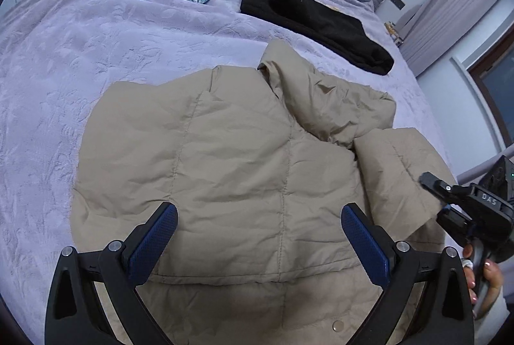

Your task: Fold large clothes

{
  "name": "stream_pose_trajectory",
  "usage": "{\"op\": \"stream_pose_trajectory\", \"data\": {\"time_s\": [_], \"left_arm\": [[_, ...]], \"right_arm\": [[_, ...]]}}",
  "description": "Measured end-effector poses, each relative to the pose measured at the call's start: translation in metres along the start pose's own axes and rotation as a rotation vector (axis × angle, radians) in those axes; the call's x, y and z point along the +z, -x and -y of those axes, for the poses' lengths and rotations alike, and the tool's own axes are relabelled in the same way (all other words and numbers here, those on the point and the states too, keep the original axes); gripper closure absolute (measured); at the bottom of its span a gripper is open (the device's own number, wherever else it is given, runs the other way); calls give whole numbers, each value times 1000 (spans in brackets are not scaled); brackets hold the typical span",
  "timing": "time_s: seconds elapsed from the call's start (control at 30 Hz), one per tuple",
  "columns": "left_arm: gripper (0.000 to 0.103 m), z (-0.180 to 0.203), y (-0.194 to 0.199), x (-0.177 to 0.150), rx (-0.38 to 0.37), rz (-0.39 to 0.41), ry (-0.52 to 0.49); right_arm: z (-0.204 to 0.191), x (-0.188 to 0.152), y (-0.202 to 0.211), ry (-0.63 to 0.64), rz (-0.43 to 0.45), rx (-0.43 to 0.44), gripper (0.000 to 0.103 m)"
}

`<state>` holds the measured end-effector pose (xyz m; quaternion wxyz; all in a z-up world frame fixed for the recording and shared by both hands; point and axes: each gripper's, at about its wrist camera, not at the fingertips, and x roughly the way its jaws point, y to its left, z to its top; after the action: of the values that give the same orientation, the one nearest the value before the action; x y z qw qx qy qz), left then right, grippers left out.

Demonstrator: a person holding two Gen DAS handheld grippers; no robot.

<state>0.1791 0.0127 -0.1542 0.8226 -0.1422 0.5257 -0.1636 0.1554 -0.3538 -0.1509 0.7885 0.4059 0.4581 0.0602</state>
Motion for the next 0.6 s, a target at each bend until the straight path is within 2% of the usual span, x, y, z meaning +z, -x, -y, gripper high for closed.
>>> {"op": "stream_pose_trajectory", "data": {"time_s": [0.1,0.2,0.3,0.33,0.37,0.4,0.43,0.6], "left_arm": [[1,-12,8,3,-85,3,35],[1,-24,11,7,-164,-6,92],[1,-27,10,9,-225,-16,132],[1,-26,9,9,-243,-20,134],[1,-24,9,10,-264,-25,132],[1,-21,8,10,-291,-30,130],[1,-18,8,11,-321,-36,129],[1,-7,-3,13,-440,-86,150]], "right_arm": [[-45,-5,-26,186,-40,15,85],[-89,-30,-65,360,-153,24,85],[-107,-60,-104,460,-280,-30,80],[-107,-68,-112,479,-313,-60,63],[-106,-74,-118,491,-340,-82,54],[-105,-79,-117,495,-353,-86,37],[-104,-82,-112,498,-352,-79,30],[-84,-82,-57,505,-304,-103,30]]}}
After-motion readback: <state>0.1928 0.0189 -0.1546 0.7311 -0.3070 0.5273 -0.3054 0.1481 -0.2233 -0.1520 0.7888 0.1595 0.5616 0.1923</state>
